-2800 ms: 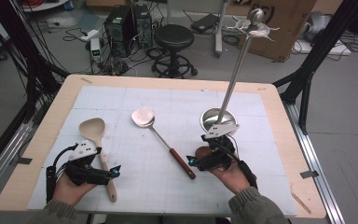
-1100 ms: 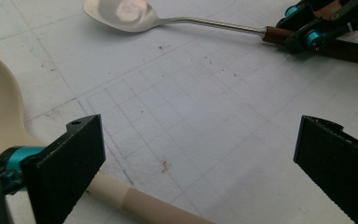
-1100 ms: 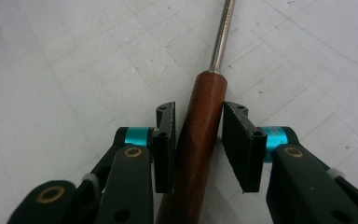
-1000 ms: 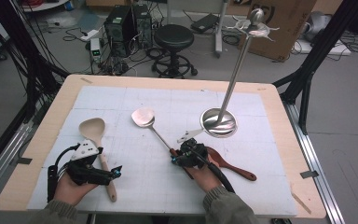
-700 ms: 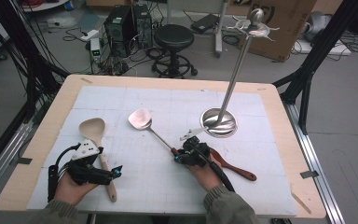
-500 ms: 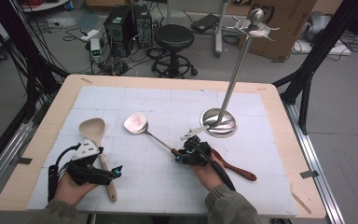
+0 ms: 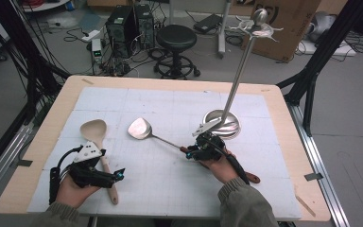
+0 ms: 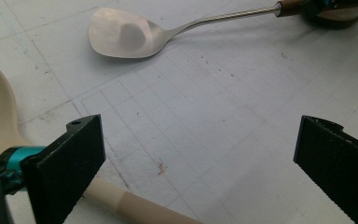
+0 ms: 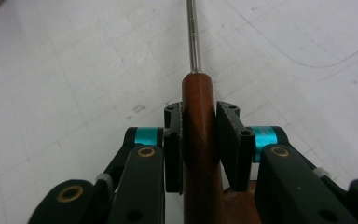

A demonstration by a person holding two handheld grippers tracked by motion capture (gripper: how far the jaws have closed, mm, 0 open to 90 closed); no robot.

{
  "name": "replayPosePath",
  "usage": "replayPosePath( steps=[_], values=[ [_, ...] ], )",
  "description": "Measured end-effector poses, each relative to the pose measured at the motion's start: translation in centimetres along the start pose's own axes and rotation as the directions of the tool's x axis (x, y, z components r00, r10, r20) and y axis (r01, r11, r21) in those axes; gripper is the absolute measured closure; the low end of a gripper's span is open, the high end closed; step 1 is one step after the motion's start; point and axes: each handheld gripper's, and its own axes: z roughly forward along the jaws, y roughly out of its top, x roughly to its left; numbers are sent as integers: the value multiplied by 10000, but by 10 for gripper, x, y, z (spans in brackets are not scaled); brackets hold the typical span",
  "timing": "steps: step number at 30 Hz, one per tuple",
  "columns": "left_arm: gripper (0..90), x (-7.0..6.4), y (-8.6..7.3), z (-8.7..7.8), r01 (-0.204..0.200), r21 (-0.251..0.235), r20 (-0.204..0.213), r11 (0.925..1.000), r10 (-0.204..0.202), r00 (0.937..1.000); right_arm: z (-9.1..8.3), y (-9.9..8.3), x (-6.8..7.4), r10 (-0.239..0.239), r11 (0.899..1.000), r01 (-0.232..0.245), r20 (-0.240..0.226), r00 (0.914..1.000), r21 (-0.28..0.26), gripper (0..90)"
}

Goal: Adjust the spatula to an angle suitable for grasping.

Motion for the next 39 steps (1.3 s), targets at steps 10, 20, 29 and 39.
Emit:
replayPosePath(
  steps=[10, 20, 29, 39],
  values=[
    [25, 0, -1, 0, -81, 7, -23, 10000, 81, 10000, 6, -4, -1, -137, 9998, 134, 244, 9996, 136, 713],
    [25, -1, -1, -1, -183, -22, -135, 9998, 182, 9997, 9, -9, -2, -15, 9994, 4, 297, 9996, 345, 678],
    [26, -1, -1, 1, -346, -1, -61, 9994, 346, 9994, 9, -7, 3, -246, 9987, 235, 229, 9994, 452, 727],
    [26, -1, 1, 2, -515, 84, -27, 9986, 515, 9987, -5, -8, 5, -171, 9998, 170, -302, 9994, -45, 727]
  ],
)
